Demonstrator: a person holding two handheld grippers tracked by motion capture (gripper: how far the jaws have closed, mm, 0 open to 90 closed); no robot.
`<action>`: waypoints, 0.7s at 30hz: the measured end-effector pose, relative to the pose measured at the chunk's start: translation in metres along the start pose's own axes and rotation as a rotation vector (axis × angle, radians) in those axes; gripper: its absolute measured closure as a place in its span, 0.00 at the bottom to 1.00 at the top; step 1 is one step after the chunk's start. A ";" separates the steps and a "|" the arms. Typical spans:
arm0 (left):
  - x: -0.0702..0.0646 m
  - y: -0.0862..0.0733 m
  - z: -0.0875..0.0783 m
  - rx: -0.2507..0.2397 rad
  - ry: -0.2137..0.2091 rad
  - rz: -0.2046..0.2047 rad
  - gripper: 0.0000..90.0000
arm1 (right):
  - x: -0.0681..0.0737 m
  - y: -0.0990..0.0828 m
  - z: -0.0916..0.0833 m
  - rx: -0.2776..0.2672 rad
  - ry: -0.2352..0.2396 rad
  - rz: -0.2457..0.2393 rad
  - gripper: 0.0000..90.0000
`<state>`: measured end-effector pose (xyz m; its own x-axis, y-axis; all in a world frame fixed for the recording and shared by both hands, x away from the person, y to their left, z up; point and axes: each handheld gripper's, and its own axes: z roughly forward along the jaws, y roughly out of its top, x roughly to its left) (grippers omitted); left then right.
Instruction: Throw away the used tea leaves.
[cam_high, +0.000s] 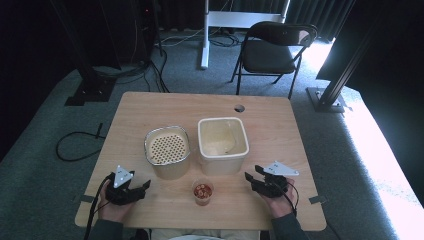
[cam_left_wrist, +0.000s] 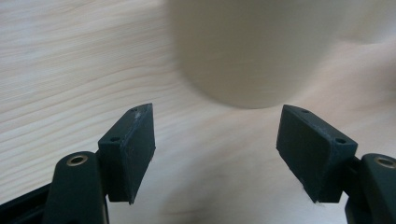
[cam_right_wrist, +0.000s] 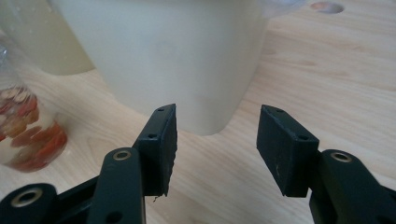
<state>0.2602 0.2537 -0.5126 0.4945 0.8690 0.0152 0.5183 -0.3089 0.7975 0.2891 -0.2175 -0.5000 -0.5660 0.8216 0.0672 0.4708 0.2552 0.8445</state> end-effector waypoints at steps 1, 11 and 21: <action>0.000 0.000 0.000 0.000 0.000 0.000 0.32 | 0.000 0.000 0.000 0.000 0.000 0.000 0.52; -0.035 0.005 -0.002 -0.097 -0.227 0.011 0.32 | 0.033 -0.005 0.025 0.066 0.097 -0.069 0.50; -0.063 0.013 0.010 -0.141 -0.392 0.075 0.35 | 0.064 -0.008 0.044 0.117 0.194 -0.127 0.50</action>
<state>0.2430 0.1911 -0.5091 0.7697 0.6245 -0.1325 0.3836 -0.2866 0.8779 0.2786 -0.1444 -0.5263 -0.7399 0.6686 0.0749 0.4564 0.4170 0.7860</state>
